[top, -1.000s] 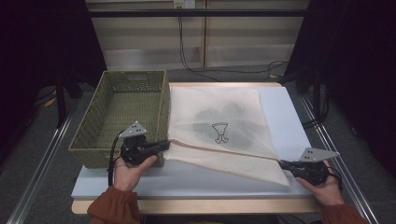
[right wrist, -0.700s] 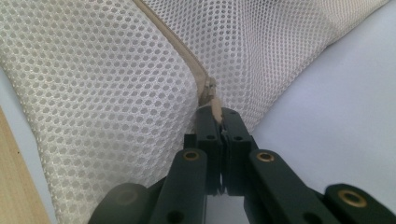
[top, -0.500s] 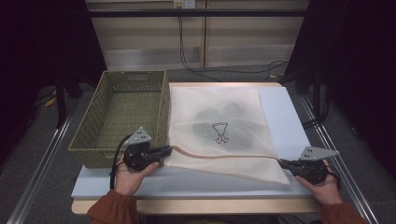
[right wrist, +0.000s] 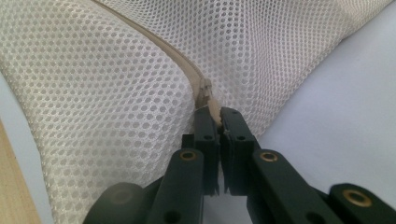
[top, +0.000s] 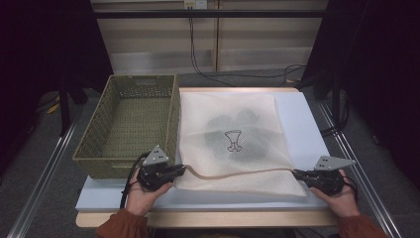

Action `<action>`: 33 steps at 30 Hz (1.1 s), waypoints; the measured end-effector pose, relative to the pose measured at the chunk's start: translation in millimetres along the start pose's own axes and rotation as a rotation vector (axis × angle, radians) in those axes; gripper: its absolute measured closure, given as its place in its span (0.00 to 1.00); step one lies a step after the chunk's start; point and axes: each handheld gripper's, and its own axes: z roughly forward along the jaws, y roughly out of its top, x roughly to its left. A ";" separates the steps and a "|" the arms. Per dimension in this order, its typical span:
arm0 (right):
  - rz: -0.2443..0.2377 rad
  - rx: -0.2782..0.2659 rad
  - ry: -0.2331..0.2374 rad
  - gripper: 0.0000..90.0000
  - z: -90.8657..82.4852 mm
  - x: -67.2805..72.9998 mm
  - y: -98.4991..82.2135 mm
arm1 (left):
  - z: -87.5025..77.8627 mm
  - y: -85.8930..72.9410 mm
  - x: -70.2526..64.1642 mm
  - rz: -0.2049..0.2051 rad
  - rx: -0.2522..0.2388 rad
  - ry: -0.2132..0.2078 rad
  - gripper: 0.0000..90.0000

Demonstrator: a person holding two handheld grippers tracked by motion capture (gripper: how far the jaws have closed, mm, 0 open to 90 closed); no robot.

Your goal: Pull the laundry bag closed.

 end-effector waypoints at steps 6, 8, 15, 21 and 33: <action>0.010 0.003 -0.007 0.93 1.7 1.2 1.1 | 9.7 -8.2 -0.4 0.019 0.044 0.012 0.91; 0.013 0.006 -0.010 0.92 1.8 1.1 1.4 | 10.1 -9.3 1.3 0.009 0.043 0.021 0.87; 0.075 -0.023 -0.028 0.73 -1.2 0.2 2.4 | 9.0 -15.4 -5.9 0.003 0.043 0.044 0.54; 0.118 -0.058 -0.040 0.61 -5.8 1.6 3.6 | -0.1 -15.6 -9.5 -0.012 -0.021 0.020 0.39; 0.212 -0.173 -0.044 0.45 -25.7 5.9 3.9 | -33.7 -30.6 -17.2 -0.028 -0.131 0.038 0.24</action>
